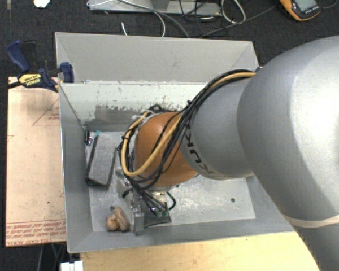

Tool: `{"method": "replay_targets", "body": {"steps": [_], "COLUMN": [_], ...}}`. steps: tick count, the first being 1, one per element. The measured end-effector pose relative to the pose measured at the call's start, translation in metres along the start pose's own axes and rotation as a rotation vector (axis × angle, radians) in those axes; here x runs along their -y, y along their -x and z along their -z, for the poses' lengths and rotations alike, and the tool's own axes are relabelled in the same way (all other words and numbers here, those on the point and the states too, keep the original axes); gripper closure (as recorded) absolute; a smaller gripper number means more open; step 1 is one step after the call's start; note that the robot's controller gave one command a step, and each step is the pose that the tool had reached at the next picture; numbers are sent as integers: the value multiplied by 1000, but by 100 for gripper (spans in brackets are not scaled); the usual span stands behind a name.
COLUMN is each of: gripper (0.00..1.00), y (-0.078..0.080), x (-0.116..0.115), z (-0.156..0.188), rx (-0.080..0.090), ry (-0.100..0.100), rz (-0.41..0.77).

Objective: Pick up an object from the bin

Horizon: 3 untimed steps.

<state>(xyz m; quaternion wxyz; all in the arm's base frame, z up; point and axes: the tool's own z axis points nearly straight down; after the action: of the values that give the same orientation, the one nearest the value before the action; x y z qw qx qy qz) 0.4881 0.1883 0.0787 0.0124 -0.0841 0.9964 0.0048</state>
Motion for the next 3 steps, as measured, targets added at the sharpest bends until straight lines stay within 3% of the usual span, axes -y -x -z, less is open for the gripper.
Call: {"method": "replay_targets", "body": {"steps": [1,2,3], "gripper": [0,0,0], "y": [36,24,3], "x": [13,-5,9], "z": [-9,-9,53], "rx": [-4,-4,-7], "ry": [0,3,0], "rz": [-12,12,-75]}}
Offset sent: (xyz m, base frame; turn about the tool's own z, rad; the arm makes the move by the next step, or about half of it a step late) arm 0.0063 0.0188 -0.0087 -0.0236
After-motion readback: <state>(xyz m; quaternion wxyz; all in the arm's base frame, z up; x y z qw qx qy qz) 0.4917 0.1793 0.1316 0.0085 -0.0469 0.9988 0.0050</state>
